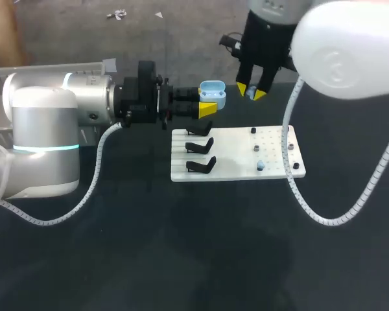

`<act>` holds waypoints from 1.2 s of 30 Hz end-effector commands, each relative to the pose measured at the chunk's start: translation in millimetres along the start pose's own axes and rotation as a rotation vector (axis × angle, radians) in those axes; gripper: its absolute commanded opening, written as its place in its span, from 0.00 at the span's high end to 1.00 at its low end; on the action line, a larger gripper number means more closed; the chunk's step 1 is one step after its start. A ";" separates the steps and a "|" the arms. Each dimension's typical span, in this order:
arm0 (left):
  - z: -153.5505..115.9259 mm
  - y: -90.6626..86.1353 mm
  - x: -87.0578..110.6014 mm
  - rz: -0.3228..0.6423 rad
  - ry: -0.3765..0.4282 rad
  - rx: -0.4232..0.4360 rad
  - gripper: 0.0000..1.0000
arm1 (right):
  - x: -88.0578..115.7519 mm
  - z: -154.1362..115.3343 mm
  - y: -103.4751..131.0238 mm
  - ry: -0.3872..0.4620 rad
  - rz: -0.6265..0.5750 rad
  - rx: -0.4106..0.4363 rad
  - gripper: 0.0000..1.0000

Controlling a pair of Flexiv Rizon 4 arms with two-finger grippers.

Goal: Pick up each earbud case from the left stands, insert the matching earbuds, close the lid, and place the case in the box.

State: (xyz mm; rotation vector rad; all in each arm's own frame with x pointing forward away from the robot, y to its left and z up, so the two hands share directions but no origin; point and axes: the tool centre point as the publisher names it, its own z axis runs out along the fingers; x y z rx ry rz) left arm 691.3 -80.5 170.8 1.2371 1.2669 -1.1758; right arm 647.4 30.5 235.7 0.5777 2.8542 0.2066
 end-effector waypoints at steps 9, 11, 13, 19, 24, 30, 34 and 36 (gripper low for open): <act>0.3 -0.8 1.1 0.004 -0.006 -0.005 1.00 | -7.7 3.1 27.8 0.042 -0.049 0.080 1.00; 0.3 -0.8 1.1 0.004 -0.006 -0.005 1.00 | -6.8 3.8 30.0 0.038 -0.053 0.078 1.00; 0.3 -0.8 1.1 0.004 -0.006 -0.005 1.00 | -5.2 5.9 32.7 0.035 -0.062 0.084 1.00; 0.3 -0.8 1.1 0.004 -0.006 -0.005 1.00 | -3.1 8.4 39.5 0.025 -0.079 0.087 1.00; 0.3 -0.8 1.1 0.004 -0.006 -0.005 1.00 | -2.5 10.2 44.4 0.010 -0.085 0.090 1.00; 0.3 -0.8 1.1 0.004 -0.006 -0.005 1.00 | -2.0 12.2 49.9 -0.019 -0.083 0.086 1.00; 0.3 -0.8 1.1 0.004 -0.006 -0.005 1.00 | -2.7 14.1 52.3 -0.022 -0.074 0.083 1.00; 0.3 -0.8 1.1 0.004 -0.006 -0.005 1.00 | -3.4 14.9 53.6 -0.029 -0.062 0.076 1.00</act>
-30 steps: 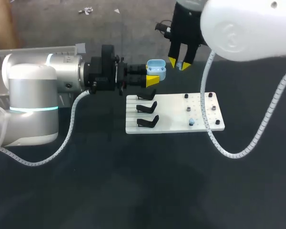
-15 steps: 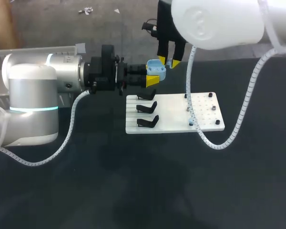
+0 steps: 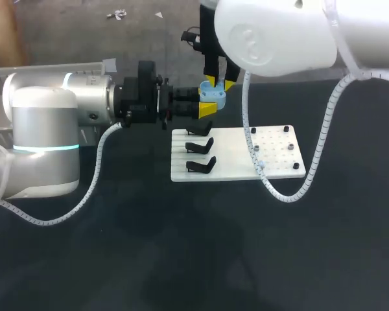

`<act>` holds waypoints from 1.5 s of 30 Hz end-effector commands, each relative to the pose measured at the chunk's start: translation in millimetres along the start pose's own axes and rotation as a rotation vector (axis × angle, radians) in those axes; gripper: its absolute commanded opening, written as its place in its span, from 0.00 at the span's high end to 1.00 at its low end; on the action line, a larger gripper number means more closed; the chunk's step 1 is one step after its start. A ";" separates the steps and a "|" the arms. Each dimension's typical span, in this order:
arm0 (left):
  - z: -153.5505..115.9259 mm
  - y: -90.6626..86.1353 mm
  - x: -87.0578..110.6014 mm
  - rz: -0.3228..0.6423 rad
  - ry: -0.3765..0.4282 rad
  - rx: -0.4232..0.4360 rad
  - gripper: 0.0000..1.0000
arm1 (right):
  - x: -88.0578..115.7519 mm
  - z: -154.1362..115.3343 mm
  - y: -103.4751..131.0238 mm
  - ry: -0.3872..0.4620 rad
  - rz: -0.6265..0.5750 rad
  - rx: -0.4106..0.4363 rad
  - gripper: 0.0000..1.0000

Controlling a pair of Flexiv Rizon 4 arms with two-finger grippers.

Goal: Pick up each earbud case from the left stands, insert the matching earbuds, close the lid, and place the case in the box.

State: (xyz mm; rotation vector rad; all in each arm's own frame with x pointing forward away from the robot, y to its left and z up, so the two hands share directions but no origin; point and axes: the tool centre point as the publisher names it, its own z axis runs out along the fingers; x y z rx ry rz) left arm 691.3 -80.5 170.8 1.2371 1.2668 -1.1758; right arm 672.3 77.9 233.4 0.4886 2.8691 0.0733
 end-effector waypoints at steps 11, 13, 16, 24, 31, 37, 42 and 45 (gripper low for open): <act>0.3 -0.8 1.1 0.004 -0.005 -0.005 1.00 | -4.1 10.9 5.6 -0.017 0.030 -0.006 1.00; 0.3 -0.8 1.1 0.004 -0.005 -0.005 1.00 | -4.4 11.7 6.0 -0.016 0.031 -0.006 1.00; 0.3 -0.8 1.1 0.004 -0.005 -0.005 1.00 | -4.8 13.3 6.5 -0.015 0.032 -0.004 1.00; 0.3 -0.8 1.1 0.004 -0.005 -0.005 1.00 | -6.7 14.7 7.2 -0.014 0.039 -0.004 1.00; 0.3 -0.8 1.1 0.004 -0.005 -0.005 1.00 | -6.6 16.6 6.8 -0.009 0.042 -0.004 1.00; 0.3 -0.8 1.1 0.004 -0.005 -0.005 1.00 | -6.9 18.8 6.8 -0.005 0.045 -0.001 1.00; 0.3 -0.8 1.1 0.004 -0.005 -0.005 1.00 | -6.9 21.8 7.3 -0.002 0.044 0.001 1.00; 0.3 -0.8 1.1 0.004 -0.005 -0.005 1.00 | -7.4 24.2 7.6 0.001 0.045 0.002 1.00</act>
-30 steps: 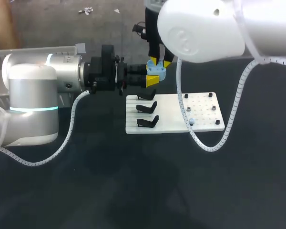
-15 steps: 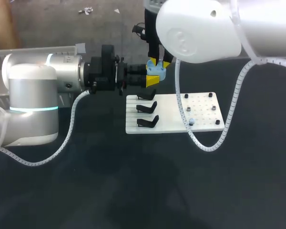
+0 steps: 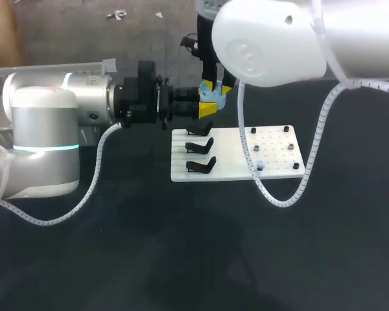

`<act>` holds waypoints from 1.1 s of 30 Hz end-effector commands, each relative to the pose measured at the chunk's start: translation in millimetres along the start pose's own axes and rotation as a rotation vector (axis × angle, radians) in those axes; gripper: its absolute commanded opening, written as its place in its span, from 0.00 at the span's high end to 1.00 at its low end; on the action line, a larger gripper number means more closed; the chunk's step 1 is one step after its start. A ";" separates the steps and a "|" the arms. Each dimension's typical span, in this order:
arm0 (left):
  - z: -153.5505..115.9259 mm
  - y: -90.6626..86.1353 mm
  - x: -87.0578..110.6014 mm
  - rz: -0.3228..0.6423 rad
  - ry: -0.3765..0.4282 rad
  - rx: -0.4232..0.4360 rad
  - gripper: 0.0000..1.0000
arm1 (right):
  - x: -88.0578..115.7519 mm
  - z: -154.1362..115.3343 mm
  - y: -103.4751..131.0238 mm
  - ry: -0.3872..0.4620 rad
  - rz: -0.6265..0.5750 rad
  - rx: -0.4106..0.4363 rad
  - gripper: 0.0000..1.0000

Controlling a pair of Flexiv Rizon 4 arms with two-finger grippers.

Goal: Pick up each earbud case from the left stands, insert the matching earbuds, close the lid, and place the case in the box.

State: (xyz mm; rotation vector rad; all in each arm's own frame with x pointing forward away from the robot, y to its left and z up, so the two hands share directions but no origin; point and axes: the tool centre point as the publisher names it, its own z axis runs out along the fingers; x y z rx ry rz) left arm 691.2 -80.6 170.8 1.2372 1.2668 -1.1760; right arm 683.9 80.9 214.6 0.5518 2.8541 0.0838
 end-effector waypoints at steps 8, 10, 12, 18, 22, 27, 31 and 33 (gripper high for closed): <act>0.3 -0.7 1.1 0.004 -0.005 -0.005 1.00 | -1.8 7.6 2.0 0.016 0.003 0.010 1.00; 0.3 -0.7 1.1 0.004 -0.005 -0.005 1.00 | -1.7 8.2 1.6 0.018 0.005 0.009 1.00; 0.3 -0.7 1.1 0.004 -0.005 -0.005 1.00 | -1.6 8.4 1.5 0.025 0.005 0.007 1.00; 0.3 -0.7 1.1 0.004 -0.005 -0.005 1.00 | 1.1 2.2 -0.1 0.015 0.007 -0.017 0.20; 0.3 -0.7 1.1 0.004 -0.005 -0.005 1.00 | 9.3 -13.8 -8.2 -0.010 -0.003 -0.092 0.19; 0.3 -0.7 1.1 0.004 -0.005 -0.005 1.00 | 22.7 -20.3 -29.6 -0.101 -0.039 -0.164 0.00; 0.3 -0.7 1.1 0.004 -0.005 -0.005 1.00 | 30.1 -14.3 -50.1 -0.143 -0.048 -0.195 0.00; 0.3 -0.7 1.1 0.004 -0.005 -0.005 1.00 | 34.3 -10.4 -60.1 -0.170 -0.060 -0.197 0.00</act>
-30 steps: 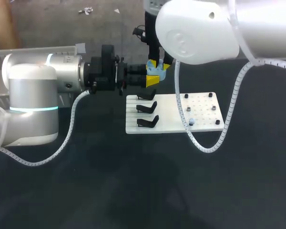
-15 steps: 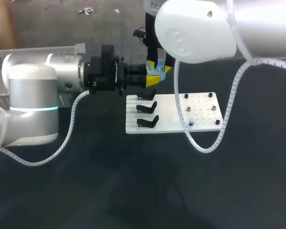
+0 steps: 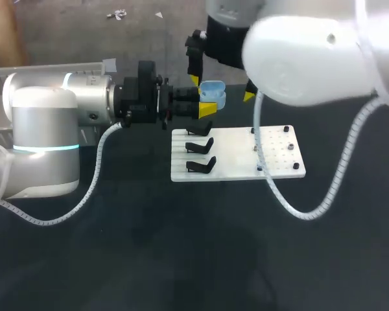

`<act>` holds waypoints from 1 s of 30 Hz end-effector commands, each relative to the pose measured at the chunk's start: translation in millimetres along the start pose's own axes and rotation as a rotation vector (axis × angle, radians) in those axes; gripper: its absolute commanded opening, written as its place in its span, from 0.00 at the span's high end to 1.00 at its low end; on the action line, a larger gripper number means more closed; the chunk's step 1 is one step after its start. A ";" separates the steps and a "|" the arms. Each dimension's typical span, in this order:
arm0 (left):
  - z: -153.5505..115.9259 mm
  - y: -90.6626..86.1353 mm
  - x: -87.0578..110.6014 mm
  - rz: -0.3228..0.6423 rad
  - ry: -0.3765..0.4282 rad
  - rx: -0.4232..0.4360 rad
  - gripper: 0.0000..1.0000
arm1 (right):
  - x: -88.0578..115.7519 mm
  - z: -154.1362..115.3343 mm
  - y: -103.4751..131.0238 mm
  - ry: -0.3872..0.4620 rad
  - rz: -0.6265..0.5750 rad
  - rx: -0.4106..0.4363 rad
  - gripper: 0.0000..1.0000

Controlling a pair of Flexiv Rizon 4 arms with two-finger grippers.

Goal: Pick up each earbud case from the left stands, insert the matching earbuds, close the lid, and place the case in the box.

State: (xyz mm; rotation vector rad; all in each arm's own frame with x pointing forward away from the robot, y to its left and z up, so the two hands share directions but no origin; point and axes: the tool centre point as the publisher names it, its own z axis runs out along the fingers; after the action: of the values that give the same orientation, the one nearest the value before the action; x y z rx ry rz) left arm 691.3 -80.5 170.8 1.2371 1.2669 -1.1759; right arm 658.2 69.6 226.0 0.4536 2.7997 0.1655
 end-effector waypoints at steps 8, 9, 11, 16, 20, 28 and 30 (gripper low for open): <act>0.3 -0.8 1.1 0.005 -0.005 -0.005 1.00 | 33.6 19.0 -75.7 -0.137 -0.002 -0.063 0.00; 0.3 -0.8 1.1 0.005 -0.005 -0.005 1.00 | 35.0 22.3 -78.7 -0.144 0.006 -0.045 0.00; 0.3 -0.8 1.1 0.005 -0.005 -0.005 1.00 | 37.7 29.8 -84.6 -0.133 0.031 -0.010 0.00; 0.3 -0.8 1.1 0.005 -0.005 -0.005 1.00 | 40.7 49.4 -95.8 -0.127 0.148 0.070 0.00; 0.3 -0.8 1.1 0.005 -0.005 -0.005 1.00 | 40.3 68.2 -101.3 -0.131 0.252 0.118 0.00; 0.3 -0.8 1.1 0.005 -0.005 -0.005 1.00 | 39.9 104.1 -103.8 -0.123 0.347 0.105 0.00; 0.3 -0.8 1.1 0.005 -0.005 -0.005 1.00 | 42.3 112.1 -104.1 -0.127 0.346 0.081 0.00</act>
State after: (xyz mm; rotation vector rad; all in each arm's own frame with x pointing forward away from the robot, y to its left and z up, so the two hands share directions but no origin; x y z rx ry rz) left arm 691.3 -80.5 170.8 1.2371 1.2668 -1.1759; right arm 619.2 -7.1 107.7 0.9429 2.6061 0.0706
